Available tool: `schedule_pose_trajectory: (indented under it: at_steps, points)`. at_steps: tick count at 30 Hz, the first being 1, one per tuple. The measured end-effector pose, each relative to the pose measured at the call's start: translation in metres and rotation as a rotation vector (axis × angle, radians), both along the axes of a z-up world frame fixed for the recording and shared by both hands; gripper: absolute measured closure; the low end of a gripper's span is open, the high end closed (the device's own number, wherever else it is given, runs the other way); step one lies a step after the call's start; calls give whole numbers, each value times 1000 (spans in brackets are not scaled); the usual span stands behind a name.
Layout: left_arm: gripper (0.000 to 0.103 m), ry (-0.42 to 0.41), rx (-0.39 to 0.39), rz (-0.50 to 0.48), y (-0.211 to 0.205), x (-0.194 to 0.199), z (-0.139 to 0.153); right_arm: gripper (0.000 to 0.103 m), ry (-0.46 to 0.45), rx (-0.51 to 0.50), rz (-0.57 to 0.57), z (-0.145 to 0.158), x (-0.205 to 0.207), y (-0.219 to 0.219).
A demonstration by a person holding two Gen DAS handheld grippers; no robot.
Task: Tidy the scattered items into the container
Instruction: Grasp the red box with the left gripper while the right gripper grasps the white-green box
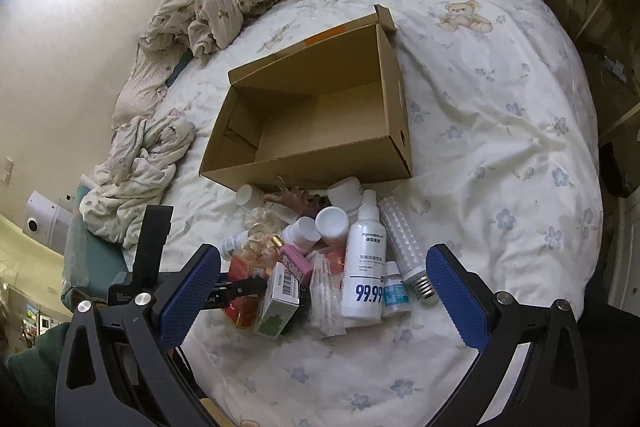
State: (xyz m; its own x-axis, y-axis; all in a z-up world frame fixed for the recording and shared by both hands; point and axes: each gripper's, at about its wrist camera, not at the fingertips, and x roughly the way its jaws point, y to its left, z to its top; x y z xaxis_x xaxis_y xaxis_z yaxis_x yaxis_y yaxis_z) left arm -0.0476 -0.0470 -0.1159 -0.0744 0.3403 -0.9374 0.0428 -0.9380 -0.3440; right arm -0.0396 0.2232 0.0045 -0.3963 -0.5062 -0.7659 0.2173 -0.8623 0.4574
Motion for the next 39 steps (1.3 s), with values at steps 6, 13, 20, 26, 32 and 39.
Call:
schedule_pose_trajectory:
  at_steps: [6, 13, 20, 26, 32, 39]
  points:
    - [44, 59, -40, -5, 0, 6, 18, 0, -26, 0, 48, -9, 0, -8]
    - [44, 173, -51, -2, -13, 9, 73, 9, -62, -98, 95, -17, -1, -12]
    - [44, 309, -40, 81, -44, 17, 117, 34, -342, -295, 255, -71, 9, -48]
    - [44, 286, 5, 200, -63, 16, 107, 40, -452, -240, 209, -107, 12, -63]
    - [44, 314, 40, 183, -57, 19, 114, 40, -471, -233, 146, -129, 4, -75]
    - [44, 366, 44, 183, -52, 23, 123, 48, -467, -201, 135, -145, 2, -93]
